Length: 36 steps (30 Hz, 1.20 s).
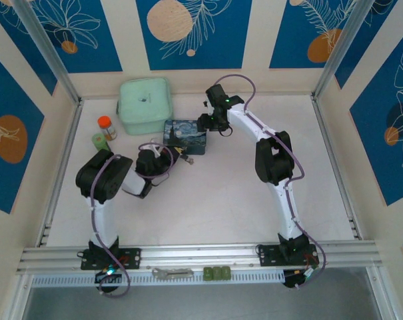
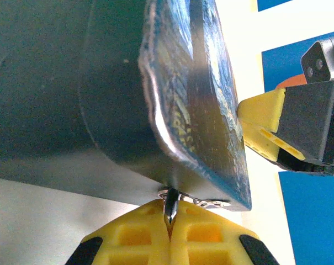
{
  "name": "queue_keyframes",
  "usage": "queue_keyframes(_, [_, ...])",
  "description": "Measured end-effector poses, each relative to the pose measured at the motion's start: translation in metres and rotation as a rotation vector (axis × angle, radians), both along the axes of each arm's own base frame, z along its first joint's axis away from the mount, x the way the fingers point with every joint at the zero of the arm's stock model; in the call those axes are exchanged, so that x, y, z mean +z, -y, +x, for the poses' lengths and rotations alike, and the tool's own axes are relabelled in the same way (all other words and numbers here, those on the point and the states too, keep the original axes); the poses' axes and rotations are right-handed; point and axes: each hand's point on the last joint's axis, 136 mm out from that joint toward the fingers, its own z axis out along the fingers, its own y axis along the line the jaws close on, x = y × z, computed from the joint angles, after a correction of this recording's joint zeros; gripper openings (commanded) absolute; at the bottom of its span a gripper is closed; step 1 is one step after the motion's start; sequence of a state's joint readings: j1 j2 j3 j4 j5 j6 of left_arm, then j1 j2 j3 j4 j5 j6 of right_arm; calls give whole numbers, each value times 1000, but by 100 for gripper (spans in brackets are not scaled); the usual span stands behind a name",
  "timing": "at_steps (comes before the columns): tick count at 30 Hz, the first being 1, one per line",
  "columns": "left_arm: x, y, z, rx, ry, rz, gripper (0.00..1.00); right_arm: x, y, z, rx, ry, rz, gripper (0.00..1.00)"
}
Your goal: Unlock the padlock with the key
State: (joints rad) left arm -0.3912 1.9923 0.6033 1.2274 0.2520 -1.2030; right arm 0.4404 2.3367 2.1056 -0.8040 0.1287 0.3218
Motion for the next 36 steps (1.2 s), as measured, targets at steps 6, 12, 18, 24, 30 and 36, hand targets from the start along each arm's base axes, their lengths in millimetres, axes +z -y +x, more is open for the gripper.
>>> queue_keyframes(6, [1, -2, -1, 5, 12, -21, 0, 0, 1, 1, -3, 5, -4, 58])
queue_keyframes(12, [-2, -3, -1, -9, 6, 27, 0, 1, 2, 3, -1, 14, -11, 58])
queue_keyframes(18, [23, -17, -7, -6, 24, 214, 0, 1, 6, 6, -6, 27, -23, 57])
queue_keyframes(24, [51, -22, -7, -6, 88, 303, 0, 2, 6, 7, 0, 31, -25, 57])
queue_keyframes(30, [39, -19, -14, -54, 51, 327, 0, 3, 6, 8, 11, 37, -23, 60])
queue_keyframes(36, [58, 9, -22, -208, 107, 280, 0, 7, 28, -1, 2, 30, -21, 65])
